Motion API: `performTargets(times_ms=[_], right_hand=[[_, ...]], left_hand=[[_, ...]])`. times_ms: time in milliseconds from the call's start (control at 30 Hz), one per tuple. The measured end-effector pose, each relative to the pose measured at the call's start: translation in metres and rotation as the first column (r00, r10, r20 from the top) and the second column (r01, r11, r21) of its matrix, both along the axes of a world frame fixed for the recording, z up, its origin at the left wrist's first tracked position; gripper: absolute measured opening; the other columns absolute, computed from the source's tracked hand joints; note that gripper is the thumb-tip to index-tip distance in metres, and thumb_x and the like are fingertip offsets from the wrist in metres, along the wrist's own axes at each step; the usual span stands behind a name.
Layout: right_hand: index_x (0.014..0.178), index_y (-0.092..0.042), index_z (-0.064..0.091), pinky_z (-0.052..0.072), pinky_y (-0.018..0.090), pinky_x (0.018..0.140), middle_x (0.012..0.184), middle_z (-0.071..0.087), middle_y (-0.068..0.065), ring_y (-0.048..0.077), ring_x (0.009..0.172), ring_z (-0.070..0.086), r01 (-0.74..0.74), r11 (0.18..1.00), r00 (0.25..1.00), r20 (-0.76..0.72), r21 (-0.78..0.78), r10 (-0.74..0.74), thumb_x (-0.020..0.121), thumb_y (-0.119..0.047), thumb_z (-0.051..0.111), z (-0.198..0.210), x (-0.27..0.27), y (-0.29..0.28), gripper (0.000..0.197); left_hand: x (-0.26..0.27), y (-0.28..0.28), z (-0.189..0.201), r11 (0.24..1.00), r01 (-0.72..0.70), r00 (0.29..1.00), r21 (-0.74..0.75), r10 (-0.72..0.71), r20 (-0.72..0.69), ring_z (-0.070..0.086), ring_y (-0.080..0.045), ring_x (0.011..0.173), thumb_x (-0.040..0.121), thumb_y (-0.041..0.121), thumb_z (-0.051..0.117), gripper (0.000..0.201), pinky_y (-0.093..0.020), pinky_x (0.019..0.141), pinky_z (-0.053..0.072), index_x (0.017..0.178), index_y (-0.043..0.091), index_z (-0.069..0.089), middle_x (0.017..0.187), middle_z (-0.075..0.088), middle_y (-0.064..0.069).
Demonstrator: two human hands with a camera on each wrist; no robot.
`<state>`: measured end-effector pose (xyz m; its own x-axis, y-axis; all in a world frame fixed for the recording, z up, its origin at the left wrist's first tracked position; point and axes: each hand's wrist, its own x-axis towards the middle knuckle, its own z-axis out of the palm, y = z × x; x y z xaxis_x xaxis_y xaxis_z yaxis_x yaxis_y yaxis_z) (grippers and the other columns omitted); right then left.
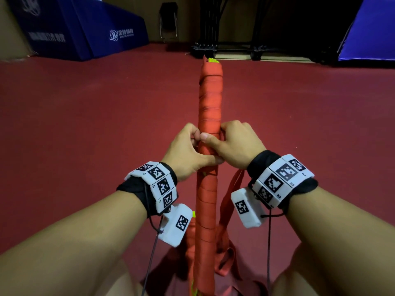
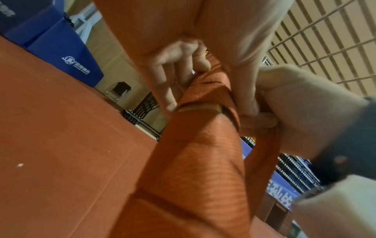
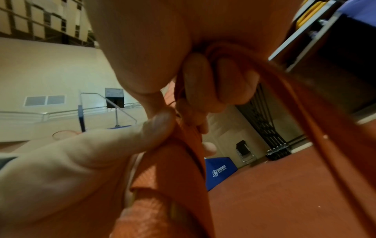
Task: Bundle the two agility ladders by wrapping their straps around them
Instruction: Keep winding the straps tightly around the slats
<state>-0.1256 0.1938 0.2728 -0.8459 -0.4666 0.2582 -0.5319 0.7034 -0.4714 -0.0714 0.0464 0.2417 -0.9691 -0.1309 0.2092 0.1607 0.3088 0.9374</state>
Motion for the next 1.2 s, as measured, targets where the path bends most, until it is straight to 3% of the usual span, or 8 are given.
performTargets(times_ms=[67, 200, 433, 600, 833, 1000, 1100, 1200], right_hand=[[0.077, -0.017, 0.062, 0.039, 0.035, 0.063, 0.072, 0.061, 0.007, 0.033, 0.076, 0.06, 0.021, 1.0, 1.0, 0.017, -0.014, -0.021, 0.093, -0.06, 0.052, 0.0, -0.003, 0.002, 0.047], [0.086, -0.014, 0.061, 0.043, 0.036, 0.067, 0.087, 0.066, 0.014, 0.039, 0.086, 0.062, 0.1, 0.995, 0.995, 0.027, 0.011, -0.1, 0.09, -0.065, 0.048, -0.007, -0.007, 0.001, 0.053], [0.084, -0.014, 0.049, 0.042, 0.036, 0.075, 0.106, 0.063, 0.02, 0.042, 0.102, 0.06, 0.19, 0.981, 0.977, 0.089, 0.034, -0.192, 0.096, -0.054, 0.051, -0.001, 0.006, -0.006, 0.042], [0.075, -0.014, 0.057, 0.046, 0.035, 0.065, 0.083, 0.066, 0.014, 0.037, 0.083, 0.063, 0.168, 0.986, 0.983, 0.082, -0.015, -0.166, 0.082, -0.072, 0.052, -0.009, -0.005, -0.01, 0.059], [0.089, -0.015, 0.07, 0.038, 0.03, 0.067, 0.077, 0.066, 0.003, 0.028, 0.082, 0.062, 0.051, 0.989, 0.996, 0.086, -0.137, -0.04, 0.097, -0.049, 0.056, 0.0, -0.006, 0.006, 0.038], [0.074, -0.022, 0.064, 0.041, 0.032, 0.067, 0.069, 0.061, 0.0, 0.027, 0.078, 0.06, 0.025, 0.992, 0.997, 0.073, -0.122, -0.016, 0.096, -0.052, 0.056, -0.002, -0.005, 0.005, 0.038], [0.061, -0.024, 0.054, 0.055, 0.041, 0.076, 0.075, 0.068, 0.009, 0.032, 0.08, 0.066, 0.041, 0.992, 0.993, 0.112, -0.121, -0.027, 0.095, -0.057, 0.054, -0.003, -0.006, 0.003, 0.047], [0.069, -0.019, 0.058, 0.056, 0.044, 0.08, 0.08, 0.068, 0.013, 0.032, 0.078, 0.067, 0.027, 0.997, 0.992, 0.125, -0.076, -0.017, 0.095, -0.058, 0.048, -0.007, -0.006, -0.001, 0.048]], left_hand=[[-0.001, 0.0, 0.0, 0.999, 0.044, 0.999, 0.03, -0.045, 0.017, 0.061, -0.019, 0.064, 0.063, 0.006, 0.09, 0.058, -0.045, 0.063, 0.058, 0.092, 0.013, 0.041, 0.083, 0.07, -0.021], [-0.004, 0.001, -0.003, 0.999, 0.038, 0.999, 0.029, -0.039, 0.019, 0.052, -0.007, 0.051, 0.075, -0.009, 0.081, 0.051, -0.025, 0.052, 0.051, 0.092, 0.014, 0.039, 0.071, 0.062, -0.003], [-0.005, 0.001, -0.003, 0.995, -0.069, 0.998, -0.068, 0.07, 0.004, 0.046, -0.012, 0.049, 0.059, 0.016, 0.082, 0.047, -0.028, 0.052, 0.044, 0.084, 0.024, 0.043, 0.067, 0.063, 0.003], [-0.001, 0.0, 0.001, 0.996, -0.068, 0.998, -0.061, 0.068, -0.001, 0.06, -0.022, 0.056, 0.049, 0.029, 0.088, 0.054, -0.043, 0.052, 0.057, 0.078, 0.027, 0.043, 0.078, 0.072, -0.011], [-0.012, -0.002, -0.002, 0.986, -0.099, 0.994, 0.135, 0.091, 0.06, 0.066, -0.013, 0.076, 0.08, 0.004, 0.083, 0.047, -0.029, 0.063, 0.053, 0.108, 0.019, 0.048, 0.093, 0.069, -0.001], [-0.01, -0.002, 0.003, 0.99, -0.085, 0.996, 0.114, 0.082, 0.038, 0.071, -0.024, 0.091, 0.067, 0.018, 0.082, 0.039, -0.048, 0.09, 0.059, 0.104, 0.025, 0.071, 0.091, 0.072, -0.002], [-0.011, -0.003, 0.001, 0.987, -0.129, 0.99, 0.1, 0.123, 0.062, 0.067, -0.022, 0.087, 0.078, 0.004, 0.081, 0.033, -0.056, 0.089, 0.058, 0.097, 0.027, 0.067, 0.082, 0.062, 0.007], [-0.005, -0.005, 0.001, 0.99, -0.144, 0.988, 0.013, 0.143, 0.053, 0.069, -0.018, 0.091, 0.073, 0.022, 0.084, 0.03, -0.054, 0.086, 0.059, 0.096, 0.031, 0.066, 0.086, 0.066, 0.008]])
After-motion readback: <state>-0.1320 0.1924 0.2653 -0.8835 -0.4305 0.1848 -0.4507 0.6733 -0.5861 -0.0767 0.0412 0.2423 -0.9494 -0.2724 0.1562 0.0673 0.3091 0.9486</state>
